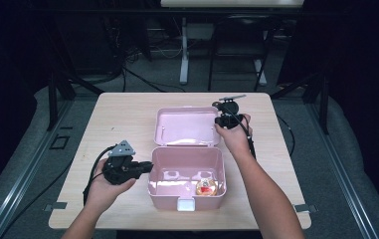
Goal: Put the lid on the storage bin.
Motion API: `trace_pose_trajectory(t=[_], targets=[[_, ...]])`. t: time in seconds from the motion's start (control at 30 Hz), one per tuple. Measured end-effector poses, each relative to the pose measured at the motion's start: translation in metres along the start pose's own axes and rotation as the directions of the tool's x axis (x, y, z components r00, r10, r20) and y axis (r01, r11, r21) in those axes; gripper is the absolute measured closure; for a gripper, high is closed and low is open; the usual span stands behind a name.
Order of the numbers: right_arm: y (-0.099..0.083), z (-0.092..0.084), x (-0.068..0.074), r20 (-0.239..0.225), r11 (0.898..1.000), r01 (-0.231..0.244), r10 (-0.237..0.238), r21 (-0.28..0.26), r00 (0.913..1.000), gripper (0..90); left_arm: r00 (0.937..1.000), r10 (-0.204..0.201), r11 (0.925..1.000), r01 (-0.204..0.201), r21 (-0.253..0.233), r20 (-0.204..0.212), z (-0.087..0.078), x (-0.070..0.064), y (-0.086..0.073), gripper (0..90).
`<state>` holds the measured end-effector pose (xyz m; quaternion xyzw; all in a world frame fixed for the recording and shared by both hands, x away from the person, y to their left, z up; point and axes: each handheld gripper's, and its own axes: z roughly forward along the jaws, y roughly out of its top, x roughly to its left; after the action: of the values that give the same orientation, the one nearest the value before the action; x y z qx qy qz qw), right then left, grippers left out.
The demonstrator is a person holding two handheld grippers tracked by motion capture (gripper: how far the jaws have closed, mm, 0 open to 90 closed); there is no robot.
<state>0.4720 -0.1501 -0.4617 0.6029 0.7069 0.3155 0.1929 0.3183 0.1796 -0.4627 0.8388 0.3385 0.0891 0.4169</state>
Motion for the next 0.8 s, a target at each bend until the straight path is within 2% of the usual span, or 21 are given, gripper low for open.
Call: trace_pose_trajectory(t=[0.33,0.63,0.8], targets=[[0.004,-0.015,0.001,-0.011,0.999,0.007,-0.008,-0.051,0.9999,84.7,1.0000,0.002,1.0000,-0.002,0.001,-0.006,0.001,0.000,0.000,82.7],[0.004,-0.034,0.002,-0.025,0.993,0.014,-0.017,-0.116,0.9996,85.8,1.0000,-0.002,1.0000,0.002,0.001,-0.008,0.001,0.000,0.000,82.7],[0.004,-0.042,0.002,-0.035,0.991,0.020,-0.024,-0.136,0.9991,85.9,1.0000,-0.004,1.0000,0.004,0.001,-0.006,0.001,0.000,0.000,82.7]])
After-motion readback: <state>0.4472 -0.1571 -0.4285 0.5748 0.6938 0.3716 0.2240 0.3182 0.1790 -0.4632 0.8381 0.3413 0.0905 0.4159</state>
